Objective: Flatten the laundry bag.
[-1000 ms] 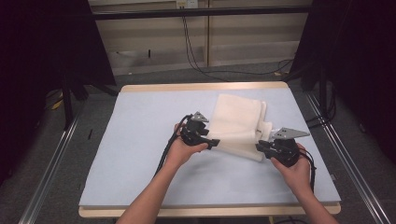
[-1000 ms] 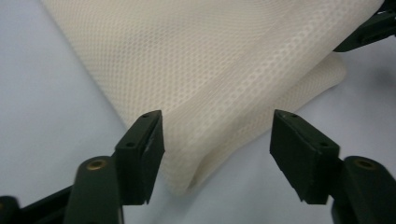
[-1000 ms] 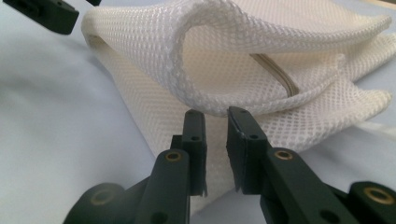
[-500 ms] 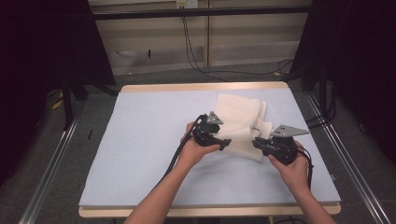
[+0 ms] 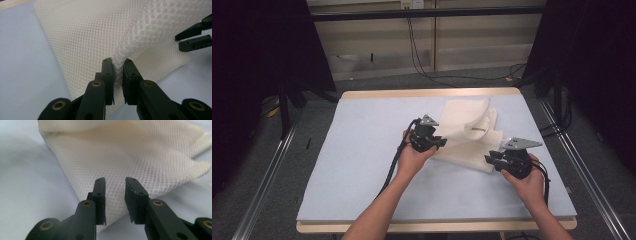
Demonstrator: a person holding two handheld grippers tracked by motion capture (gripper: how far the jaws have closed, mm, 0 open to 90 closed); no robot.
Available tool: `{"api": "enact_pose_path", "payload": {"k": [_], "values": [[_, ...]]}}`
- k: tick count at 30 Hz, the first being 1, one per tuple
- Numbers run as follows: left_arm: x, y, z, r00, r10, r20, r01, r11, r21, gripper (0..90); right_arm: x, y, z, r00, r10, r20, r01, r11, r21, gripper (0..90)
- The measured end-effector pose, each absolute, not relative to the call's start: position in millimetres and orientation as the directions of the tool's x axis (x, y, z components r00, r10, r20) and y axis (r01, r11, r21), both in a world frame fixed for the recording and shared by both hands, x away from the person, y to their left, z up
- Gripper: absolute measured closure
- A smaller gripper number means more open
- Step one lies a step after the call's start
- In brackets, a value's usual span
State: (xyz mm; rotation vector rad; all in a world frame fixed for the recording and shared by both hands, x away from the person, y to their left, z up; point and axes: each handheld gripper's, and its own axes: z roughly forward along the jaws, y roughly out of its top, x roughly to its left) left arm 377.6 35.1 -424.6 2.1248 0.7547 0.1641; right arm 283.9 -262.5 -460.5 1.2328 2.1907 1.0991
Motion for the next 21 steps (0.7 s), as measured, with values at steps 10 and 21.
{"api": "enact_pose_path", "payload": {"k": [10, 21], "values": [[386.3, 71.6, -421.3, 0.743, 0.647, -0.171, 0.509, -0.381, 0.772, 81.3, 283.6, -264.7, -462.4, -0.52, 0.854, 0.03, 0.543, 0.303, 0.783, 69.7], [393.4, 103.0, -430.8, 0.67, 0.717, -0.192, 0.562, -0.321, 0.762, 81.0, 283.3, -267.1, -462.6, -0.502, 0.864, 0.035, 0.544, 0.284, 0.789, 66.2]]}}
